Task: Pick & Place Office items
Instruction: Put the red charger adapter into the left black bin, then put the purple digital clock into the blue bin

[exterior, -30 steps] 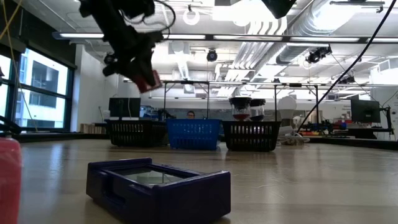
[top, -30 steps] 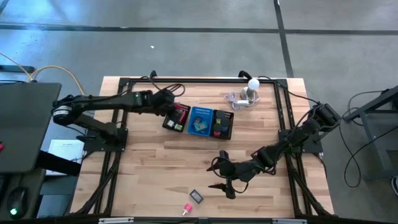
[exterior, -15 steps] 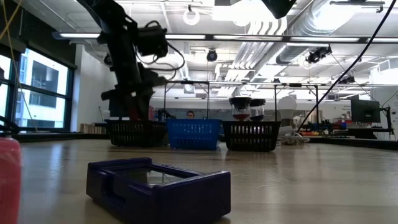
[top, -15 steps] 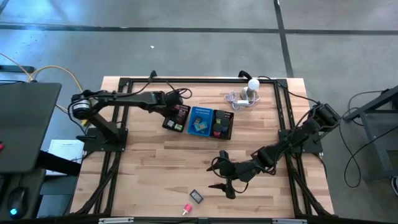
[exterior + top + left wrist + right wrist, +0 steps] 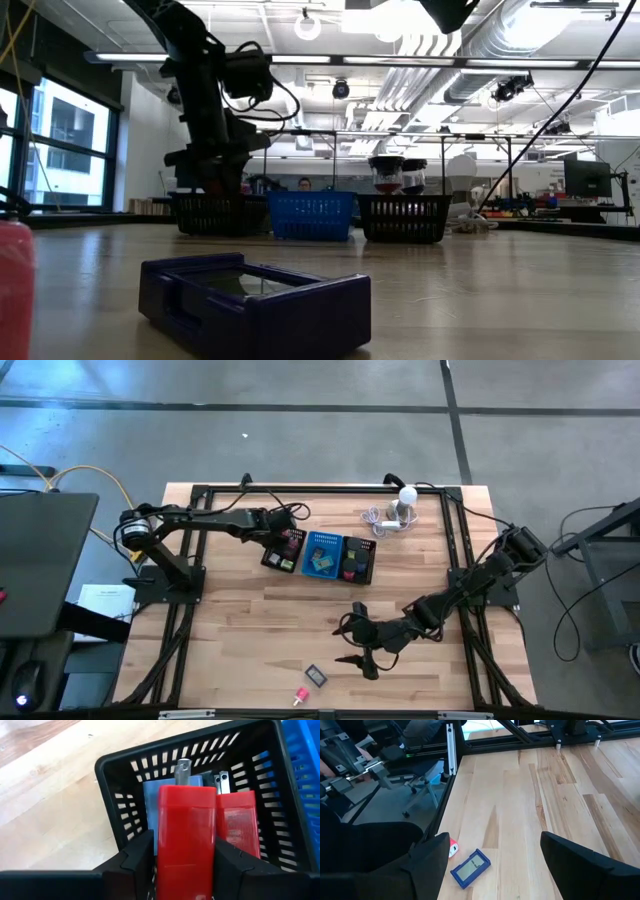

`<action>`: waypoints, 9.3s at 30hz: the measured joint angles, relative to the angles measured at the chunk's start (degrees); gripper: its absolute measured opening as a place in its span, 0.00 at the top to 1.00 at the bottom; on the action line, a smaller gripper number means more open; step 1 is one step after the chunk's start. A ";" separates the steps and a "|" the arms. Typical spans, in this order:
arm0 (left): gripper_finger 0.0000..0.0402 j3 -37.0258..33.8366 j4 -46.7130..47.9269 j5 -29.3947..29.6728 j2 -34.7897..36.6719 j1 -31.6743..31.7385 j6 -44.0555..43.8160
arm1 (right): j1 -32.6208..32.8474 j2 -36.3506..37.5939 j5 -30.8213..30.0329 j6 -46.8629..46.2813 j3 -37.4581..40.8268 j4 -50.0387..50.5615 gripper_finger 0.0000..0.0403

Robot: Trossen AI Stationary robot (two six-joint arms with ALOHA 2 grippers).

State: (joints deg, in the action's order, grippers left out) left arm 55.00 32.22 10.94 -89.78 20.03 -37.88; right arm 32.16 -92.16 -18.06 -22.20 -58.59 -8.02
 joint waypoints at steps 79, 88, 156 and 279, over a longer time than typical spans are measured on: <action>0.52 -4.79 -25.07 30.72 9.33 -73.48 -3.73 | 14.24 -20.71 -24.89 10.19 -10.67 -8.80 0.25; 0.52 -4.79 -27.57 29.29 7.38 -73.53 -4.01 | 10.34 -24.15 -19.35 -6.57 -18.34 2.28 0.25; 0.52 -4.79 -32.53 27.76 5.29 -79.58 -3.50 | 4.59 -41.94 -6.72 -31.88 -37.77 29.85 0.45; 0.86 -4.79 -38.27 37.49 6.48 -62.34 49.33 | 0.13 -16.42 -14.65 -23.62 -37.56 49.16 0.26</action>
State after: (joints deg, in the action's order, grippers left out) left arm 50.22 -6.05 48.43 -83.30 -42.31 11.45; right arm 32.29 -108.57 -32.71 -45.81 -96.15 41.14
